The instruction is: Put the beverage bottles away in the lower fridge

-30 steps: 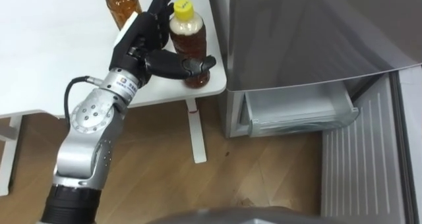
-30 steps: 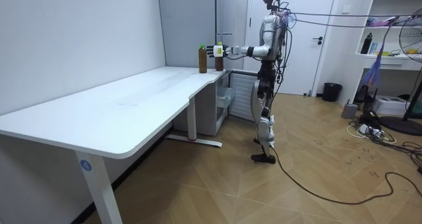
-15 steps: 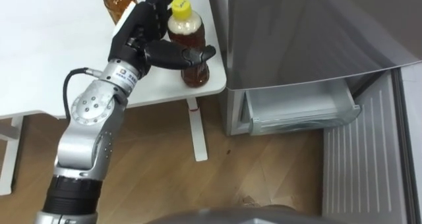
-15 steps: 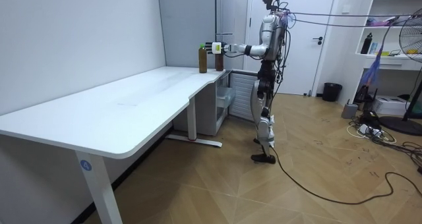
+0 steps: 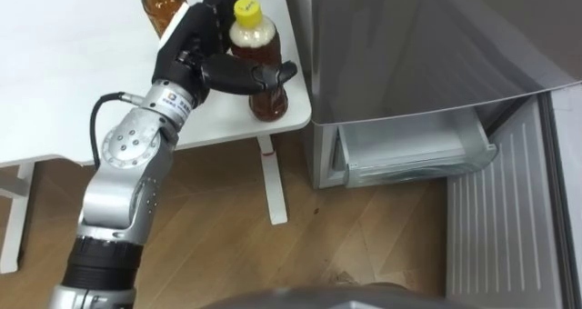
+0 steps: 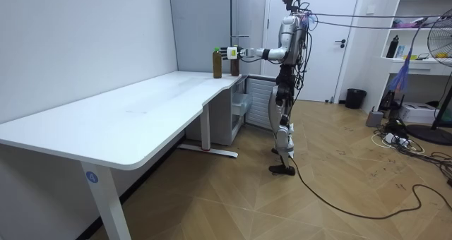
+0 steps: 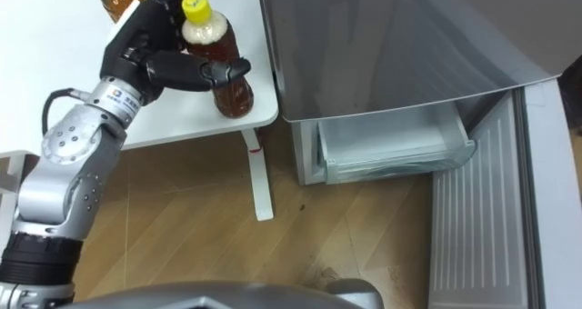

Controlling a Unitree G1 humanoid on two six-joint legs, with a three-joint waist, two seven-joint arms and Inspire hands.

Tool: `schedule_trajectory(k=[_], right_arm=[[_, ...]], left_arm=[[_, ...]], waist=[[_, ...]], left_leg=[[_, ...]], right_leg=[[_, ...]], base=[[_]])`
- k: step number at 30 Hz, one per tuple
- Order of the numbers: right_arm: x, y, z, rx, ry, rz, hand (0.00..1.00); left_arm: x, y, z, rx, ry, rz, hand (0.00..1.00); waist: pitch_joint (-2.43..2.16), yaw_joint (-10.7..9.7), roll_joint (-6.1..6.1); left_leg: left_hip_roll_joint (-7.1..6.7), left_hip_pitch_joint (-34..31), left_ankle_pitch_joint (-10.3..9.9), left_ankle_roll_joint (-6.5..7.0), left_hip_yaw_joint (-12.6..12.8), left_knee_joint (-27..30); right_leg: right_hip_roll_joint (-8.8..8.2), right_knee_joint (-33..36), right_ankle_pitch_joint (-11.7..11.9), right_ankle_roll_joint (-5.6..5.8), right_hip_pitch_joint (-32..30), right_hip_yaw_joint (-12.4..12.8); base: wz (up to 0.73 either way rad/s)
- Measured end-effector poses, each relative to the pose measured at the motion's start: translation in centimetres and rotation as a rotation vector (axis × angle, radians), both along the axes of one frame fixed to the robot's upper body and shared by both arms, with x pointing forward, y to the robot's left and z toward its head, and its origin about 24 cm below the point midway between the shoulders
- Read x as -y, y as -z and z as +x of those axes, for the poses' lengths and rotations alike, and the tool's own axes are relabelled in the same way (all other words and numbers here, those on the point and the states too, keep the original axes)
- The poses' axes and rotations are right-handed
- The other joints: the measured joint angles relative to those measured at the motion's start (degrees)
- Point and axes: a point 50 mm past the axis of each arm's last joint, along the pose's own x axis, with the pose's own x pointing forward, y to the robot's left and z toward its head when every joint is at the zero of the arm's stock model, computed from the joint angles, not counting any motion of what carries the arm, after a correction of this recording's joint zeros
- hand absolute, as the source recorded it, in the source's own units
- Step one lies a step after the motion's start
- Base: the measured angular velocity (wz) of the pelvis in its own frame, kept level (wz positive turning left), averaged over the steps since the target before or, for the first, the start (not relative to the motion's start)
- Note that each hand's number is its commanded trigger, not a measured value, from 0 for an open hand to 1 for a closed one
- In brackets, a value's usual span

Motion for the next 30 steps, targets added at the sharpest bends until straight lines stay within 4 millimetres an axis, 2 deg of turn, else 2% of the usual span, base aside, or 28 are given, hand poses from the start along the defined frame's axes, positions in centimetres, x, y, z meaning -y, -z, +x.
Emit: schedule_trajectory(k=[13, 20, 22, 26, 30], right_arm=[[0.0, 0.0, 0.3, 0.011, -0.001, 0.002, 0.0], [0.0, 0.0, 0.5, 0.017, -0.004, 0.003, 0.0], [0.0, 0.0, 0.5, 0.016, -0.003, 0.002, 0.0], [0.0, 0.0, 0.5, 0.016, -0.004, 0.002, 0.0], [0.0, 0.0, 0.7, 0.017, -0.005, -0.001, 0.0]], left_arm=[[0.6, 1.5, 0.0, -0.067, 0.061, -0.018, 1.0], [1.3, 3.4, -0.2, -0.174, 0.1, 0.003, 1.0], [1.4, 3.5, -0.3, -0.18, 0.111, 0.008, 1.0], [1.4, 3.5, -0.3, -0.18, 0.11, 0.009, 1.0], [1.4, 3.5, -0.3, -0.18, 0.102, 0.009, 1.0]], waist=[[-0.02, -1.17, 0.51], [0.24, -1.41, 0.13], [0.47, -1.41, -0.29], [0.38, -1.52, -0.39], [0.05, -1.66, 0.13]], left_leg=[[-0.05, 0.05, 0.0, 0.0, 0.19, -0.22], [-0.04, -0.07, 0.0, 0.0, 0.23, -0.1], [-0.03, -0.14, 0.0, 0.0, 0.22, 0.01], [-0.07, -0.34, 0.0, 0.0, 0.22, 0.29], [0.0, -0.66, 0.0, 0.0, 0.21, 0.75]], right_leg=[[0.01, -0.1, -0.01, 0.01, -0.02, 0.36], [0.03, -0.05, -0.01, 0.01, -0.28, 0.43], [0.03, -0.06, -0.01, 0.01, -0.31, 0.46], [0.0, -0.09, -0.01, 0.01, -0.36, 0.59], [0.05, -0.05, 0.01, -0.01, -0.46, 0.57]], base=[[-0.01], [0.0], [0.0], [0.0], [0.0]])
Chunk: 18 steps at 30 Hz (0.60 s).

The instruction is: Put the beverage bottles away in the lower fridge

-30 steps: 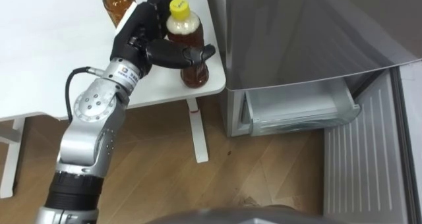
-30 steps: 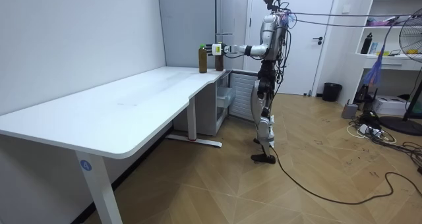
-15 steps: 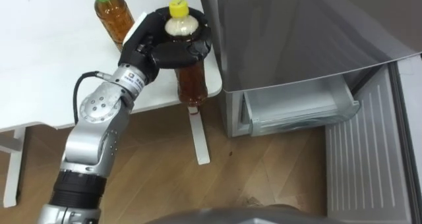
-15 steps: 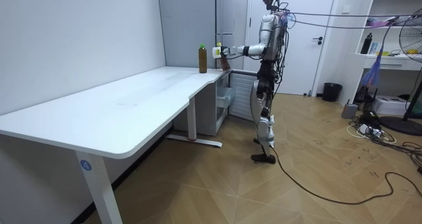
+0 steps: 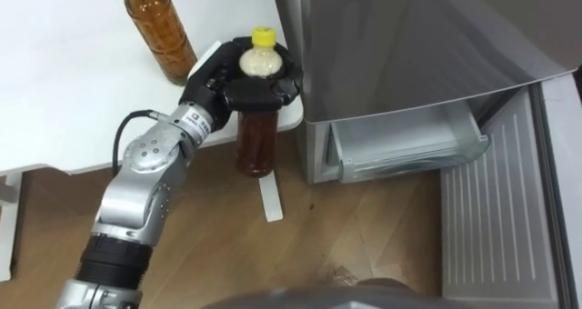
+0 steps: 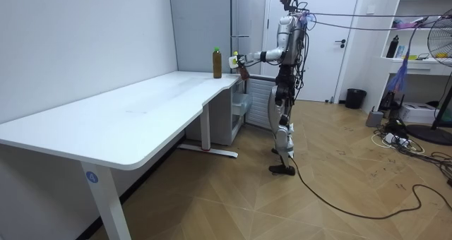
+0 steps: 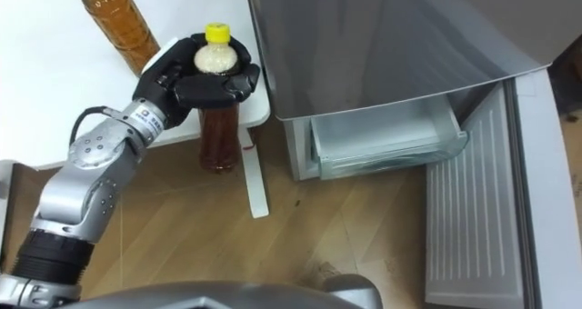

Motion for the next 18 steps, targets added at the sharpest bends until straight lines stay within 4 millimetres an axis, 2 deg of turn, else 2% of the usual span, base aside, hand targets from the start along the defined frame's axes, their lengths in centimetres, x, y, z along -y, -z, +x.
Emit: schedule_trajectory(k=[5, 10, 13, 15, 18], right_arm=[[0.0, 0.0, 0.6, 0.018, -0.003, -0.002, 0.0], [-0.2, 0.0, 1.0, 0.03, -0.025, -0.007, 0.0], [-0.2, 0.0, 1.0, 0.031, -0.025, -0.008, 0.0], [-0.2, 0.0, 1.0, 0.031, -0.024, -0.011, 0.0], [-0.2, 0.0, 1.0, 0.031, -0.029, -0.014, 0.0]], left_arm=[[-0.1, 0.0, 0.0, 0.0, -0.023, -0.001, 1.0], [0.0, -0.5, 0.1, 0.019, -0.029, -0.011, 1.0], [0.1, -0.8, 0.1, 0.033, -0.027, -0.013, 1.0], [0.0, -0.9, 0.1, 0.035, -0.027, -0.013, 1.0], [0.1, -1.3, 0.1, 0.052, -0.021, -0.015, 1.0]], waist=[[-0.1, 0.03, 0.04], [-0.09, 0.76, -1.17], [-0.51, 0.96, -2.29], [-0.71, 0.99, -2.59], [-0.73, 1.09, -2.59]], left_leg=[[0.06, 0.48, 0.0, 0.0, 0.09, 0.03], [0.05, 0.58, 0.0, 0.0, 0.08, -0.01], [0.05, 0.22, 0.0, 0.0, 0.06, 0.02], [0.05, 0.07, 0.0, 0.0, 0.06, 0.04], [0.05, -0.35, 0.0, 0.0, -0.01, 0.2]], right_leg=[[0.04, 0.12, 0.03, -0.06, 0.2, 0.11], [0.09, 0.14, 0.06, -0.1, 0.28, 0.68], [0.09, 0.13, 0.08, -0.13, 0.29, 0.56], [0.07, 0.12, 0.11, -0.14, 0.26, 0.48], [0.04, 0.11, 0.24, -0.16, 0.07, 0.09]], base=[[-0.03], [-0.01], [0.04], [0.04], [0.06]])
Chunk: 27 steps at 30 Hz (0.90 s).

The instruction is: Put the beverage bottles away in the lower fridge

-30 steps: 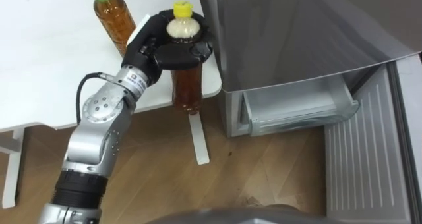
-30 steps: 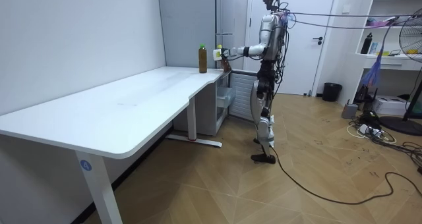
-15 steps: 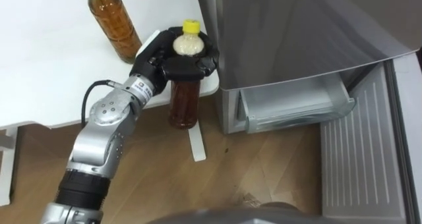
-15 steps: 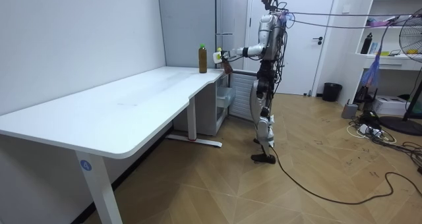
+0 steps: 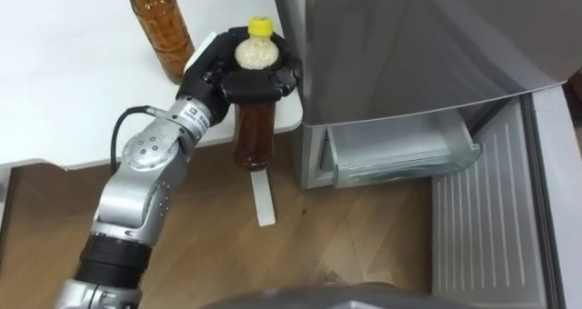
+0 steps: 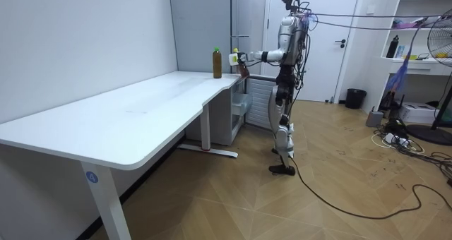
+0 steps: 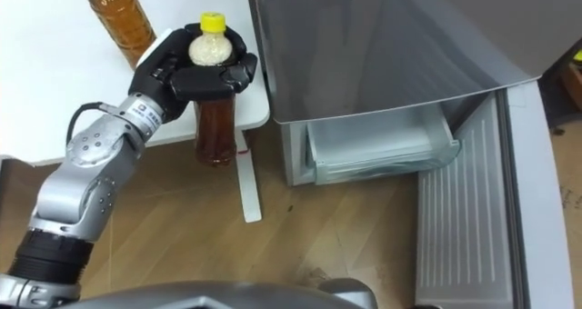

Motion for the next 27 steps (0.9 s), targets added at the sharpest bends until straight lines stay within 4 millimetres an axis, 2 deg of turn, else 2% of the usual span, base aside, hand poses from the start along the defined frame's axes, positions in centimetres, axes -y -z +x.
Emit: schedule_trajectory(k=[6, 9, 17, 20, 22, 26, 27], right_arm=[[-0.1, 0.0, 1.0, 0.033, -0.006, 0.005, 0.0], [-0.1, -0.2, 2.4, 0.079, -0.008, 0.006, 0.0], [0.0, -0.3, 2.9, 0.106, -0.016, -0.024, 0.0], [0.1, -0.6, 4.4, 0.175, -0.046, -0.039, 0.0], [-0.1, -1.0, 6.1, 0.263, -0.074, -0.029, 0.0], [-0.5, -1.6, 7.9, 0.338, -0.118, -0.021, 0.0], [-1.1, -2.0, 9.1, 0.392, -0.12, 0.006, 0.0]], left_arm=[[0.4, -1.5, 0.0, 0.069, 0.019, -0.012, 1.0], [0.6, -1.2, -0.2, 0.061, 0.015, -0.027, 1.0], [1.2, -0.5, -0.9, 0.038, 0.008, -0.075, 1.0], [1.1, -0.4, -1.1, 0.046, 0.001, -0.097, 1.0], [1.1, -0.6, -1.2, 0.054, -0.004, -0.137, 1.0], [0.8, 0.0, -1.8, 0.036, -0.036, -0.162, 1.0], [0.7, 0.3, -2.0, 0.022, -0.049, -0.156, 1.0]], waist=[[-0.08, 1.52, 0.52], [-0.1, 1.82, 1.1], [0.0, 4.45, 1.03], [0.19, 5.53, 0.76], [0.45, 6.16, 0.39], [0.61, 6.27, 0.12], [0.64, 6.2, 0.09]], left_leg=[[0.1, 0.12, 0.0, 0.0, -0.03, -0.06], [0.09, -0.02, 0.0, 0.0, -0.27, -0.12], [0.06, -1.2, 0.0, 0.0, -1.21, 0.01], [0.04, -0.91, 0.01, 0.0, -1.58, -0.07], [0.05, -0.91, 0.01, -0.01, -1.95, -0.15], [-0.04, -1.05, 0.01, 0.0, -2.68, -0.15], [-0.03, -1.05, 0.01, -0.01, -2.67, -0.14]], right_leg=[[0.03, 0.08, 0.07, -0.07, 0.18, -0.41], [0.03, 0.07, 0.14, -0.05, 0.21, -0.68], [-0.05, -0.28, 0.13, -0.05, -0.03, -2.12], [-0.13, -0.17, 0.13, -0.04, 0.19, -2.8], [-0.11, -0.25, 0.13, -0.04, 0.24, -3.19], [-0.15, -0.26, 0.13, -0.04, 0.3, -3.64], [-0.14, -0.25, 0.13, -0.04, 0.29, -3.64]], base=[[0.02], [0.07], [0.09], [0.05], [0.09], [0.07], [-0.04]])
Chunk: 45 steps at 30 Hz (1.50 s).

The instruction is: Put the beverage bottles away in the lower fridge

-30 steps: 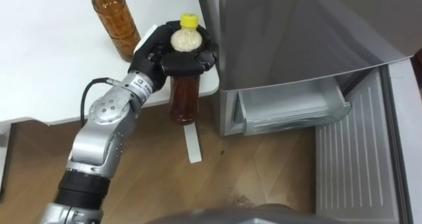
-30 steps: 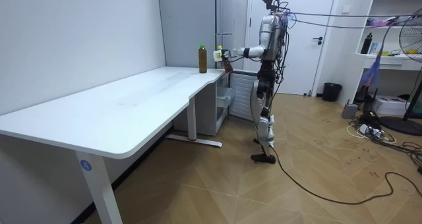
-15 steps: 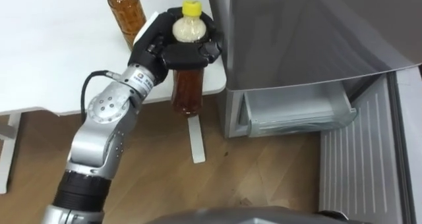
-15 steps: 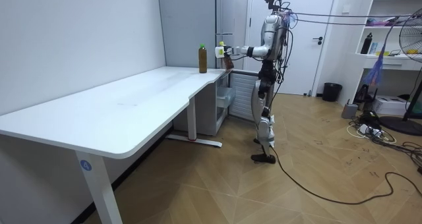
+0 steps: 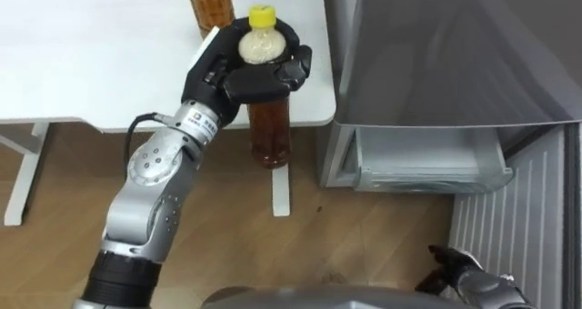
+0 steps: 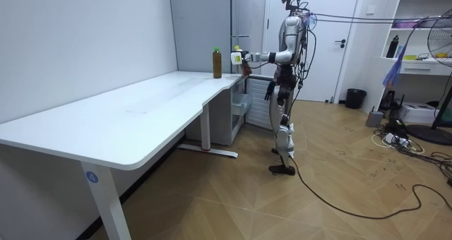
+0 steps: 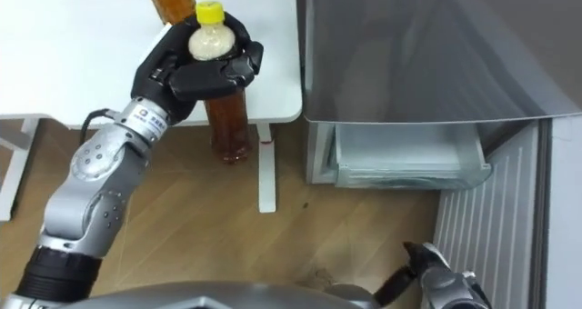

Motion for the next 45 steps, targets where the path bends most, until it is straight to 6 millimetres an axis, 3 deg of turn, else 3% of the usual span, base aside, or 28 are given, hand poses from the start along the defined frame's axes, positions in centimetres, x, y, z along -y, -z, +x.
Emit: schedule_trajectory(k=[4, 7, 13, 28, 37, 45], right_arm=[[-4.2, -2.0, 4.3, 0.227, -0.076, 0.163, 0.0], [-6.3, -3.2, 5.7, 0.3, -0.152, 0.257, 0.0], [-8.6, -5.2, 6.8, 0.373, -0.233, 0.427, 0.0], [-11.3, -8.1, 7.2, 0.388, -0.44, 0.699, 0.0], [-12.4, -8.2, 6.2, 0.312, -0.511, 0.858, 0.0], [-12.4, -8.1, 5.8, 0.279, -0.534, 0.893, 0.0]], left_arm=[[0.0, 0.7, -0.6, -0.031, -0.01, 0.007, 1.0], [-0.2, 1.0, -0.9, -0.04, -0.02, 0.012, 1.0], [-0.3, 1.0, -1.0, -0.037, -0.022, 0.012, 1.0], [0.3, 1.5, -1.7, -0.044, 0.029, -0.005, 1.0], [1.8, 1.9, -2.3, -0.058, 0.124, -0.017, 1.0], [2.3, 2.2, -2.6, -0.067, 0.179, -0.017, 1.0]], waist=[[0.0, 0.06, -0.22], [-0.02, 0.64, -0.31], [-0.02, 1.45, -1.11], [-0.08, 1.35, -1.2], [0.13, 1.59, -1.58], [0.16, 1.59, -1.72]], left_leg=[[0.0, 0.16, 0.0, 0.0, -0.2, 0.09], [-0.08, 0.17, 0.0, 0.0, -0.49, 0.17], [-0.15, -1.05, 0.0, 0.0, -1.42, 1.11], [-0.22, -0.92, 0.0, 0.0, -1.42, 1.13], [-0.22, -0.97, 0.0, 0.0, -1.52, 1.33], [-0.19, -2.44, -0.01, 0.01, -1.46, 2.47]], right_leg=[[0.0, 0.0, 0.0, 0.0, 0.27, -0.28], [-0.14, 0.01, 0.0, 0.0, 0.6, -0.71], [-0.26, 0.01, 0.0, 0.0, 0.55, -2.01], [-0.34, 0.17, 0.0, 0.0, 0.64, -1.57], [-0.37, 0.16, 0.0, 0.01, 0.84, -2.13], [-0.37, 0.44, 0.02, -0.04, -0.11, -2.02]], base=[[0.04], [0.07], [0.1], [0.0], [0.01], [0.0]])
